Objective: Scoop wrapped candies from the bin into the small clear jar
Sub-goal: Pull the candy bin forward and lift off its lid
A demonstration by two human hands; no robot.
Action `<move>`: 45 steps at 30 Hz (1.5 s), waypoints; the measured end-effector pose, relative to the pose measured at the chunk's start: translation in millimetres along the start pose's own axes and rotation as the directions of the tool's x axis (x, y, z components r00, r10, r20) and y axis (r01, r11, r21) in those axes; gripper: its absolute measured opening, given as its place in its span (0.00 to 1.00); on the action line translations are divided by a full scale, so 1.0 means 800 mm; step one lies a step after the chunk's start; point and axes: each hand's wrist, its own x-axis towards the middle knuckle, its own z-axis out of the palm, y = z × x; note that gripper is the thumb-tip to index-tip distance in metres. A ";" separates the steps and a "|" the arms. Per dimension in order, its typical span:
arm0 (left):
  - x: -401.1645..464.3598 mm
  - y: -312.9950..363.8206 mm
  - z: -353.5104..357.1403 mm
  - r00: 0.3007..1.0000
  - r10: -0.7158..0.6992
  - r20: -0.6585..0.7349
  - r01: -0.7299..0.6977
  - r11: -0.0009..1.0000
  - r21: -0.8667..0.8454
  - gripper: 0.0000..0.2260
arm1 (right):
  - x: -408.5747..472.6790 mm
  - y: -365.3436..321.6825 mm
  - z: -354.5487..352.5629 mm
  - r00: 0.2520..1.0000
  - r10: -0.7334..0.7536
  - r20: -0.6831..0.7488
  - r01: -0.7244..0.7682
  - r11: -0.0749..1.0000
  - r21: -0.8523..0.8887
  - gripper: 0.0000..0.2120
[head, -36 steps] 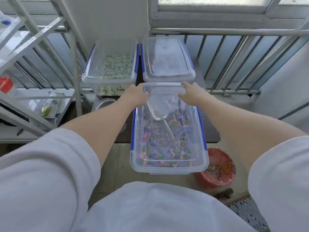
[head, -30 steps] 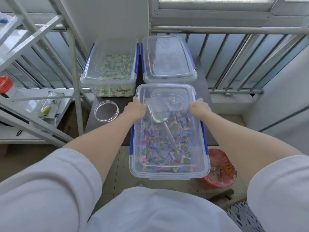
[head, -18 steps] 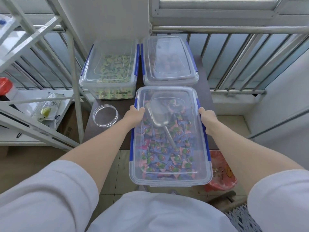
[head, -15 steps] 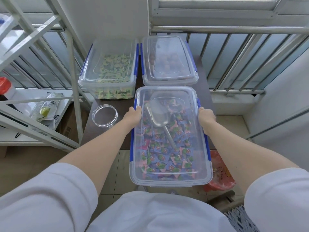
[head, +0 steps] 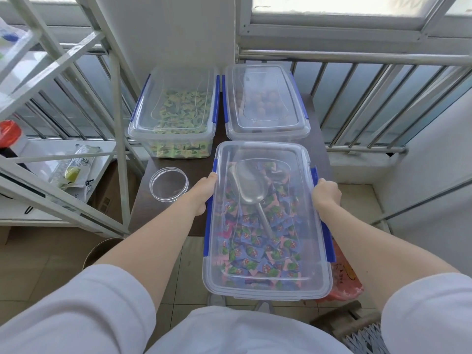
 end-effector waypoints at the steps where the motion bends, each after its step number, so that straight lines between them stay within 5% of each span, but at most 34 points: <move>1: -0.001 0.001 0.002 1.000 0.008 0.009 -0.008 1.000 -0.005 0.24 | -0.002 -0.001 0.000 0.998 -0.068 -0.020 0.066 0.995 -0.081 0.19; 6: 0.003 -0.001 0.010 0.993 0.074 -0.096 -0.070 0.997 0.041 0.24 | -0.018 -0.011 0.010 0.915 -0.400 -0.043 0.383 0.899 -0.214 0.21; 15: -0.008 0.013 0.011 0.951 0.185 -0.249 -0.048 0.882 0.469 0.16 | -0.024 -0.015 0.015 0.961 -0.277 0.008 0.271 0.933 -0.235 0.24; 22: -0.016 0.019 0.017 0.931 0.224 -0.288 -0.077 0.893 0.444 0.18 | -0.035 -0.020 0.009 0.981 -0.194 0.023 0.193 0.947 -0.258 0.24; 25: -0.031 0.034 0.020 0.874 0.405 -0.271 -0.237 0.839 0.489 0.17 | -0.038 -0.020 0.006 0.989 -0.146 0.025 0.147 0.953 -0.264 0.22; 30: -0.038 0.022 0.021 0.929 0.349 -0.121 -0.171 0.696 0.697 0.18 | -0.039 -0.012 -0.003 0.988 -0.144 0.058 0.155 0.940 -0.304 0.20; 36: -0.046 0.037 0.020 0.863 0.472 -0.179 -0.193 0.636 0.747 0.20 | -0.045 -0.020 -0.019 0.970 -0.242 0.006 0.227 0.900 -0.373 0.23; 41: -0.046 0.056 0.017 0.883 0.412 -0.225 -0.259 0.827 0.498 0.28 | -0.041 -0.036 -0.029 0.973 -0.230 -0.023 0.223 0.960 -0.171 0.21; 43: -0.043 0.068 0.012 0.879 0.402 -0.256 -0.290 0.878 0.382 0.28 | -0.032 -0.049 -0.036 0.980 -0.190 0.051 0.182 0.975 0.127 0.21; 45: -0.042 0.081 0.007 0.859 0.426 -0.285 -0.337 0.888 0.313 0.26 | -0.027 -0.057 -0.048 0.948 -0.176 0.266 0.018 0.861 0.508 0.21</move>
